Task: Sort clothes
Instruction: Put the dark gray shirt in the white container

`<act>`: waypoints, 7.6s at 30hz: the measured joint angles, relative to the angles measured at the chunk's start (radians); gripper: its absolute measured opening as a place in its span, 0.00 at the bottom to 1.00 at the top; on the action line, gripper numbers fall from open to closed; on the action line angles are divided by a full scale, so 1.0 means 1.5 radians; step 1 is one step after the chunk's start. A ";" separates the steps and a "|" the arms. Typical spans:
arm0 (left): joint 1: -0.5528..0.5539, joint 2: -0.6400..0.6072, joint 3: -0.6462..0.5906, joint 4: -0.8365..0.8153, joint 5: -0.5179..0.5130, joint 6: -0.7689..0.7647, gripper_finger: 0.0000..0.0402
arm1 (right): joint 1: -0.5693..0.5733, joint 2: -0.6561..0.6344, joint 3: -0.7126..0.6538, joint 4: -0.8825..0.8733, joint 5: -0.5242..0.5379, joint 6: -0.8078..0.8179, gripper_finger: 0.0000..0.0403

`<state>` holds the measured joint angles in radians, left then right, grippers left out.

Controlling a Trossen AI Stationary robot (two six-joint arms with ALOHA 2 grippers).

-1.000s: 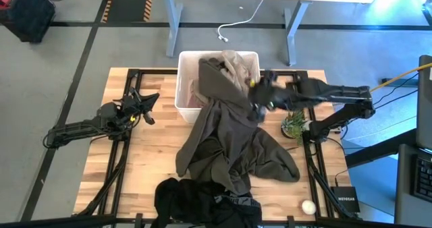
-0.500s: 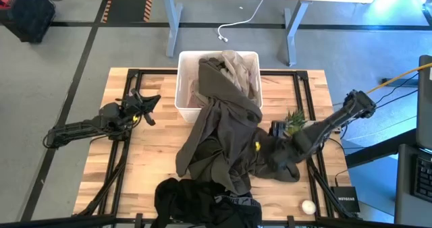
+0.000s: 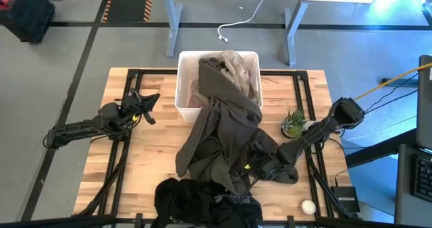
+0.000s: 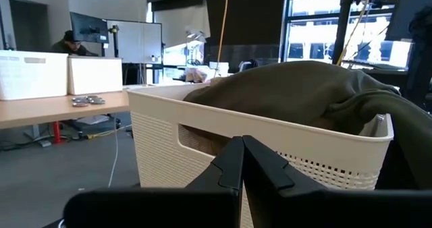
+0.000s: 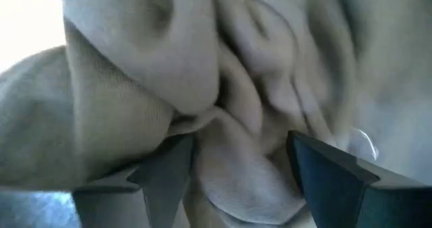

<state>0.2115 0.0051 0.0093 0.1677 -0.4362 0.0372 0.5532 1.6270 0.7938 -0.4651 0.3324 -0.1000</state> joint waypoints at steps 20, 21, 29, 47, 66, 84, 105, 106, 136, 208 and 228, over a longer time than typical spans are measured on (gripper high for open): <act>0.000 0.000 0.000 -0.006 0.001 -0.006 0.00 | -0.231 0.015 0.015 0.018 -0.077 -0.011 0.08; 0.000 0.000 0.000 -0.006 0.001 -0.007 0.00 | -0.231 0.015 0.015 0.019 -0.077 -0.006 0.05; 0.000 0.000 0.000 -0.013 0.002 -0.009 0.00 | -0.190 -0.012 0.040 0.007 -0.019 0.016 0.04; 0.000 0.000 0.000 -0.011 0.001 -0.008 0.00 | -0.187 -0.195 0.348 0.005 0.197 -0.161 0.04; 0.000 0.000 0.000 0.001 0.001 0.004 0.00 | -0.569 -0.140 0.504 0.114 0.125 -0.127 0.03; 0.000 0.000 0.000 -0.001 0.001 0.005 0.00 | -0.527 -0.056 0.648 -0.156 0.083 -0.080 0.62; 0.000 0.000 0.000 -0.002 0.001 -0.009 0.00 | -0.098 -0.071 0.451 -0.607 0.243 0.220 0.64; 0.000 0.000 0.000 -0.002 0.001 -0.008 0.00 | -0.090 -0.071 0.411 -0.603 0.256 0.237 0.64; 0.000 0.000 0.000 0.000 0.001 -0.010 0.00 | -0.187 -0.062 0.019 0.270 0.220 -0.042 0.64; 0.000 0.000 0.000 -0.007 0.001 -0.020 0.00 | -0.167 -0.180 0.497 -0.530 0.152 0.274 0.64; 0.000 0.000 0.000 -0.005 0.001 -0.020 0.00 | -0.154 -0.134 -0.128 0.270 0.055 0.037 0.64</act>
<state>0.2115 0.0055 0.0093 0.1597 -0.4355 0.0067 0.3227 1.4262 0.6021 -0.0603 0.4152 -0.0445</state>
